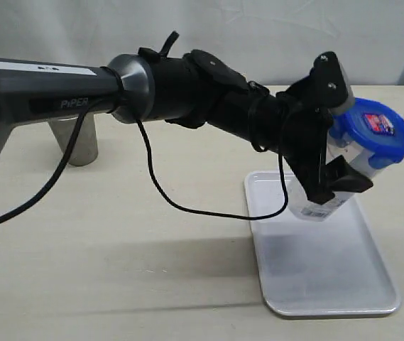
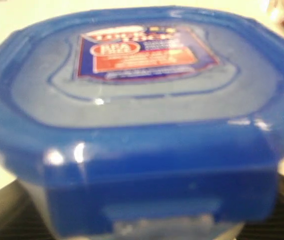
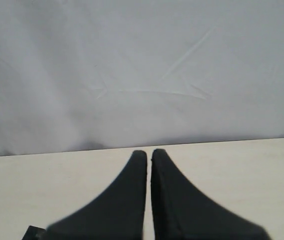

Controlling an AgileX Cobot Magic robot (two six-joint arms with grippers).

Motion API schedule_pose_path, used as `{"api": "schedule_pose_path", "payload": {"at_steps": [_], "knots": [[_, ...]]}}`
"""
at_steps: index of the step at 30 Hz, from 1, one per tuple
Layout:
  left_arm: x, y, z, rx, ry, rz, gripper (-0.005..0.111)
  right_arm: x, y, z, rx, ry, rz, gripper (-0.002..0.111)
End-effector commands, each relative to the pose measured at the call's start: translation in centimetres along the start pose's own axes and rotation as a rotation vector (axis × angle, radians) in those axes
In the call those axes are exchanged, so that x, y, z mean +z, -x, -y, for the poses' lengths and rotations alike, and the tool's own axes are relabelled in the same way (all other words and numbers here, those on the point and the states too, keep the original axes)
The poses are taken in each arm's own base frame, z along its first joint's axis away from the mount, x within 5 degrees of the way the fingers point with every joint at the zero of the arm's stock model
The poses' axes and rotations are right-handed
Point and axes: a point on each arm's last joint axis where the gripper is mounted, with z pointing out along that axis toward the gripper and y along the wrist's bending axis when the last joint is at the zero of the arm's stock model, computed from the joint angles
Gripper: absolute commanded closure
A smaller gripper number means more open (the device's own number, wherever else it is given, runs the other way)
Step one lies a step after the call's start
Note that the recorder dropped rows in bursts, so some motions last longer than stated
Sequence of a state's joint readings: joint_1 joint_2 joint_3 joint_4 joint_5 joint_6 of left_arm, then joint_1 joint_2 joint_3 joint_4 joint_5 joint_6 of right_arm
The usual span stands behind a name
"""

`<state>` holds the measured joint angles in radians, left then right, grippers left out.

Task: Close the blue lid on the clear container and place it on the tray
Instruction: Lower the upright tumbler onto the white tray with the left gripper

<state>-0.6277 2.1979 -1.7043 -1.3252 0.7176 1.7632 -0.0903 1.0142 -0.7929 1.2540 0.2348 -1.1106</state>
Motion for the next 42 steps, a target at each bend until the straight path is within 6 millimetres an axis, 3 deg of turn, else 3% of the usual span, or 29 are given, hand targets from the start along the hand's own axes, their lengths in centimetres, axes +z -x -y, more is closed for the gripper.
{"api": "schedule_pose_path", "payload": {"at_steps": [1, 5, 11, 19, 30, 42], "knots": [[-0.6, 1.0, -0.3, -0.059, -0.061, 0.175, 0.107, 0.0, -0.2, -0.1, -0.002, 0.019, -0.017, 0.104], [0.4, -0.1, -0.2, -0.105, -0.122, 0.266, 0.107, 0.1, -0.4, -0.5, -0.001, 0.069, -0.045, 0.104], [1.4, -2.9, -1.1, -0.185, -0.128, 0.266, 0.107, 0.1, -0.8, -0.9, -0.004, 0.112, -0.071, 0.104], [2.2, -6.0, -1.2, -0.045, -0.178, 0.289, 0.107, 0.1, -0.9, -1.0, -0.005, 0.13, -0.084, 0.104], [3.8, -9.2, -1.3, -0.098, -0.152, 0.22, 0.107, 0.1, -0.9, -1.1, -0.005, 0.133, -0.085, 0.104], [4.2, -10.2, -1.2, -0.093, -0.157, 0.183, 0.102, 0.1, -0.9, -1.1, -0.009, 0.133, -0.085, 0.104]]}}
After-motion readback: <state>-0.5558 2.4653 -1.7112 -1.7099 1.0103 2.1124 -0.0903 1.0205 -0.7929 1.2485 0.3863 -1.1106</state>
